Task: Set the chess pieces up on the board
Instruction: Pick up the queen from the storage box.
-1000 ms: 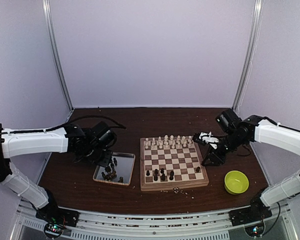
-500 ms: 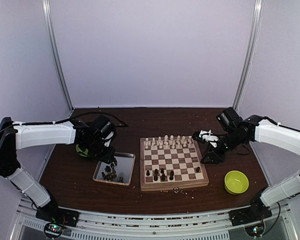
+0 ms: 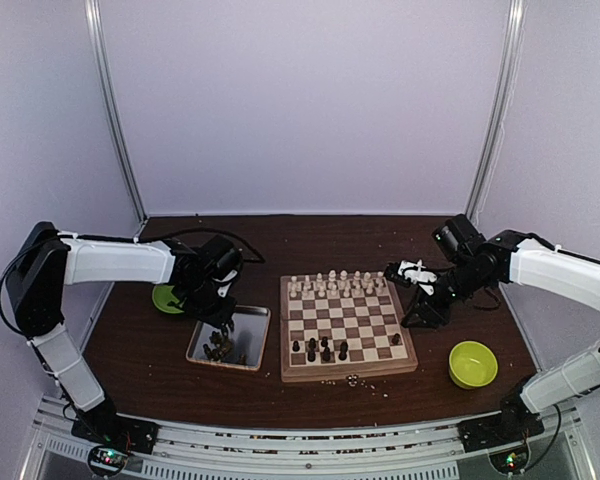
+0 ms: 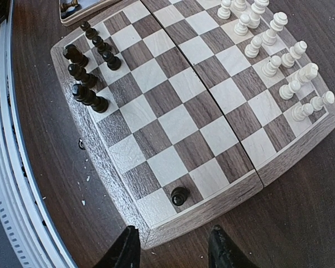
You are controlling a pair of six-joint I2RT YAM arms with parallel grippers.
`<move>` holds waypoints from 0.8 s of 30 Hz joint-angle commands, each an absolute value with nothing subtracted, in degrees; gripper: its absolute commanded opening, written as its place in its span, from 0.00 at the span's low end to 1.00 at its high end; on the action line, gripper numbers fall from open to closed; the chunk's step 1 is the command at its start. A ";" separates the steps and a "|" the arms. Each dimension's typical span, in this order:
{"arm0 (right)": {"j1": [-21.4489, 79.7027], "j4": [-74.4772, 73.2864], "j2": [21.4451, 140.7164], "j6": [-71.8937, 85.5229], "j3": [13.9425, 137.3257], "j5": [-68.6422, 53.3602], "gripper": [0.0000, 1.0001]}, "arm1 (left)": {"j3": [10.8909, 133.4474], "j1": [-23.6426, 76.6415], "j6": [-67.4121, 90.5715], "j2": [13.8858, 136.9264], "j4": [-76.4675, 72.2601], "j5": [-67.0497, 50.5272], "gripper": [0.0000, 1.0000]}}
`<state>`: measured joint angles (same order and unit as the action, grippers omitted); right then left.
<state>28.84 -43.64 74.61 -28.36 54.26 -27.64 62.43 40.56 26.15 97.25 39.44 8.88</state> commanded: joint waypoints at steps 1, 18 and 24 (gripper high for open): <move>28.56 -43.09 74.44 -29.05 54.23 -26.68 0.42 | 63.88 39.66 25.16 98.46 37.90 7.94 0.20; 28.56 -43.76 75.42 -29.87 54.31 -26.37 0.42 | 60.78 37.63 23.31 91.15 31.33 -6.03 0.00; 28.61 -44.11 76.00 -30.08 54.49 -26.37 0.42 | 63.55 37.62 22.53 88.86 33.39 -11.27 0.00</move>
